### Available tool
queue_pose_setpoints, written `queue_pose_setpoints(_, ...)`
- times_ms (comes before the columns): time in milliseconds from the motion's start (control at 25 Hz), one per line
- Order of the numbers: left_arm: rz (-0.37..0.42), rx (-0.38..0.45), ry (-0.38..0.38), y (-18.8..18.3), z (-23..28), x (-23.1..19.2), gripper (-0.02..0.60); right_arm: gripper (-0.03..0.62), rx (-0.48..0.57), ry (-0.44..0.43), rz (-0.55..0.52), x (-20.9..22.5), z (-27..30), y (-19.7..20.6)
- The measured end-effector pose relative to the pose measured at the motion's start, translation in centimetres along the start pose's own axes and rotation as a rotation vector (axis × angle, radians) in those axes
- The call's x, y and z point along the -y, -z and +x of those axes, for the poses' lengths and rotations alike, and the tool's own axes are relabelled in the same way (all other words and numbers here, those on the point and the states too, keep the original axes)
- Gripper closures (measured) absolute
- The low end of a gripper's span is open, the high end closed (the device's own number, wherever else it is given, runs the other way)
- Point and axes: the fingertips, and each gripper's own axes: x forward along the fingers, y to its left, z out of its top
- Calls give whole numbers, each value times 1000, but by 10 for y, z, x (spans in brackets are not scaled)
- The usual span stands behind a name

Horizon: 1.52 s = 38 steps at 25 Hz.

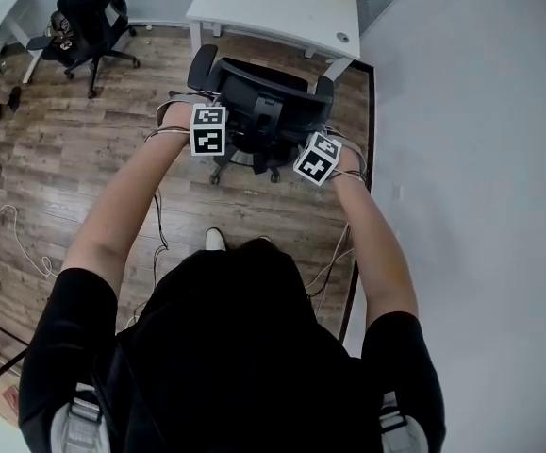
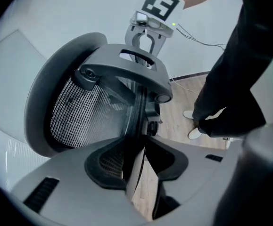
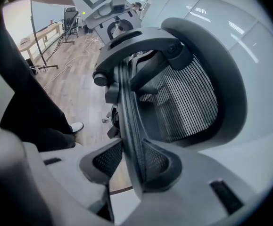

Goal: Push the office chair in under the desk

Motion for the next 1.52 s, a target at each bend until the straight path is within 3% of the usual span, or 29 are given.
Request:
queue_pose_setpoints(120, 1, 5, -7, 2, 2, 2, 457, 468, -6, 4, 12, -3, 2, 0)
queue_pose_setpoints(320, -1, 11, -10, 13, 13, -36, 456, 467, -4, 2, 20, 34, 16, -14)
queue_pose_setpoints(1080, -14, 12, -49, 16, 30, -61, 449, 465, 23, 32, 41, 56, 32, -14)
queue_pose_setpoints(1520, -35, 7, -44, 13, 59, -124, 446, 464, 36, 27, 28, 122, 59, -13)
